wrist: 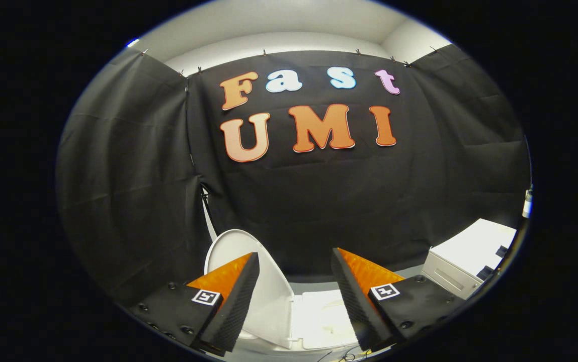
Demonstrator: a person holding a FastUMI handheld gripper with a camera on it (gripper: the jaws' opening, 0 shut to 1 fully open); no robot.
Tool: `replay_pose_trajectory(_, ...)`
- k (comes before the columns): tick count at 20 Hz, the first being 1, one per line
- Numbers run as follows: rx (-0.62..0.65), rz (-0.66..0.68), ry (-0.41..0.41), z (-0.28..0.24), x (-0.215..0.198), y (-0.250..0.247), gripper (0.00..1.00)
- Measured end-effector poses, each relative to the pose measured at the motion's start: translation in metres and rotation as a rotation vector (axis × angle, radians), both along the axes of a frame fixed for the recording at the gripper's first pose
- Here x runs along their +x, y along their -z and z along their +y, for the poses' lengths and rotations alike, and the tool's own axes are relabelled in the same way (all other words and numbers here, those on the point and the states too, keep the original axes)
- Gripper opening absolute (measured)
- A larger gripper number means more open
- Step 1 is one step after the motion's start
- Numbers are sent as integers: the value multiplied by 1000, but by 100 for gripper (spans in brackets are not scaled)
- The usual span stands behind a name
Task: Open the toilet lid.
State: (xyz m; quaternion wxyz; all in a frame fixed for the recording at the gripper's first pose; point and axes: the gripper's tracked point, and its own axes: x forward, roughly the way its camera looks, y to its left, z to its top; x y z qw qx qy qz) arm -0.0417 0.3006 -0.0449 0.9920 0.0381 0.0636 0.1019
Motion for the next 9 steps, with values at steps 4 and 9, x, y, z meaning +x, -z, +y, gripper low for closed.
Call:
replay_pose_trajectory(4,0,2,-1,-2,-1,0,93)
replay_pose_trajectory(9,-2,4,3,-4,0,0,93)
